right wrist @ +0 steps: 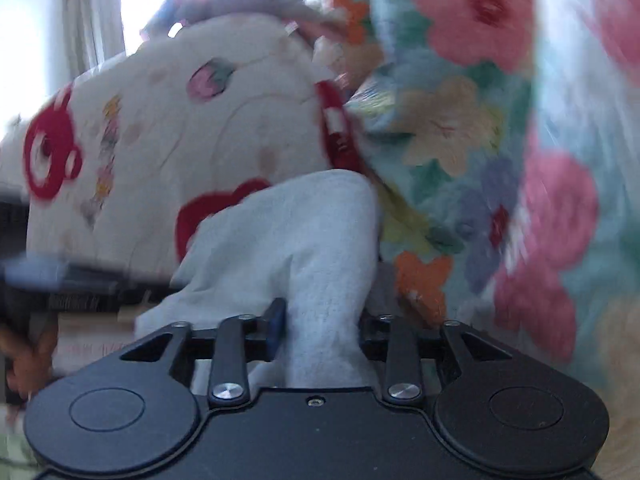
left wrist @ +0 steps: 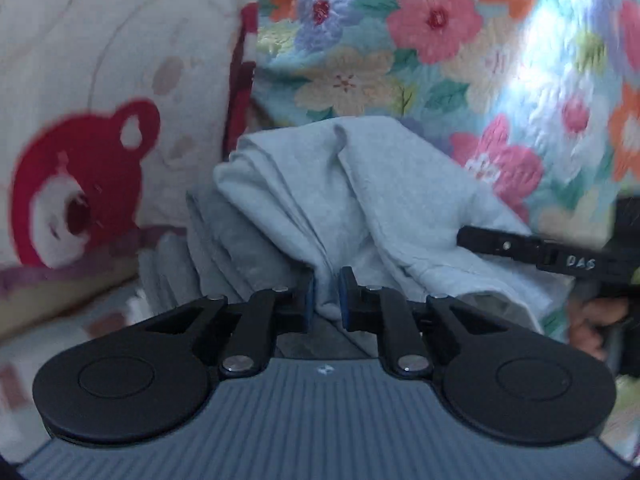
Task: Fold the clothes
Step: 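Carry the folded grey shirt with both grippers onto the clothes stack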
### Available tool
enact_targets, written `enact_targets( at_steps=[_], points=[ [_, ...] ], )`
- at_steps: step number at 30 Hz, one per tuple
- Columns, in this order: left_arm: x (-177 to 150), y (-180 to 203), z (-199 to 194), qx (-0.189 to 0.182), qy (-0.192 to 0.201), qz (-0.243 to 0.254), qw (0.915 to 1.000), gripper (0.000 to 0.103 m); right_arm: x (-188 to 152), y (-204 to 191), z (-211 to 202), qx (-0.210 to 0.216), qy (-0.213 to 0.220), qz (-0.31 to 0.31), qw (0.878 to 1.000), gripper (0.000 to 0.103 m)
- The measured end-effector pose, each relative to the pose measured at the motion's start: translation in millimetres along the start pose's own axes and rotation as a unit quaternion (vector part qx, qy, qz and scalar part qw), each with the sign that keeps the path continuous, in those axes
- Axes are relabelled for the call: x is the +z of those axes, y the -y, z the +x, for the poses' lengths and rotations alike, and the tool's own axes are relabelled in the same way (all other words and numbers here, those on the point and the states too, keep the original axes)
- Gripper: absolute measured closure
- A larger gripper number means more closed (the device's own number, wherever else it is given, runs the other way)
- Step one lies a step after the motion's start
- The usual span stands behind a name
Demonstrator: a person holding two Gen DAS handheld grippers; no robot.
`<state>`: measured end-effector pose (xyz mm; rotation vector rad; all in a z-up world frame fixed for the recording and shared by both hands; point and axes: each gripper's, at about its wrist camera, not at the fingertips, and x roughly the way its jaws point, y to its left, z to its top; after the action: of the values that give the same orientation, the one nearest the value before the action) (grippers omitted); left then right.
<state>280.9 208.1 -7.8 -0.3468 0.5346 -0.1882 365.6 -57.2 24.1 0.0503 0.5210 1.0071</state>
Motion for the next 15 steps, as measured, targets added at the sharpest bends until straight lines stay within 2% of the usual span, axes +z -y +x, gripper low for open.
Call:
enact_targets(
  at_steps=[1,3,6,7,9,10,11,13,14,15],
  points=[
    [0.5,-9.8,0.4,-0.022,0.001,-0.012,0.9997,0.091,-6.3,9.9,-0.5,0.011,0.021,0.027,0.999,0.062],
    [7.4,-17.2,1.3,-0.033,-0.008,-0.016,0.9993,0.09,-10.8,15.5,-0.5,0.027,0.043,0.044,0.998,0.063],
    [13.9,-9.3,-2.9,-0.002,0.003,0.019,0.9998,0.09,0.0,15.5,-1.5,0.067,0.054,0.072,0.994,0.068],
    [13.5,-4.6,-4.3,0.007,0.009,0.031,0.9995,0.09,5.9,10.4,-2.3,0.073,0.055,0.058,0.994,0.069],
    [12.4,3.5,-6.0,0.022,0.019,0.051,0.9983,0.09,13.9,-4.3,3.5,0.036,0.017,-0.023,0.999,0.068],
    [12.1,5.5,-7.8,0.026,0.023,0.055,0.9979,0.089,14.4,-9.5,8.0,-0.002,-0.007,-0.057,0.998,0.058],
    [11.7,7.4,-9.6,0.029,0.027,0.059,0.9975,0.089,13.4,-11.3,8.2,-0.031,-0.014,-0.065,0.997,0.049],
    [11.9,10.7,-14.5,-0.014,0.028,0.084,0.996,0.088,11.5,-24.8,-4.1,-0.07,0.007,-0.07,0.995,0.05],
    [11.7,12.4,-17.0,-0.043,0.025,0.101,0.9937,0.083,10.7,-32.3,-11.0,-0.088,0.019,-0.072,0.993,0.05],
    [13.5,14.6,-19.6,-0.038,0.024,0.114,0.9925,0.083,9.8,-39.9,-17.8,-0.106,0.031,-0.075,0.991,0.05]
  ],
)
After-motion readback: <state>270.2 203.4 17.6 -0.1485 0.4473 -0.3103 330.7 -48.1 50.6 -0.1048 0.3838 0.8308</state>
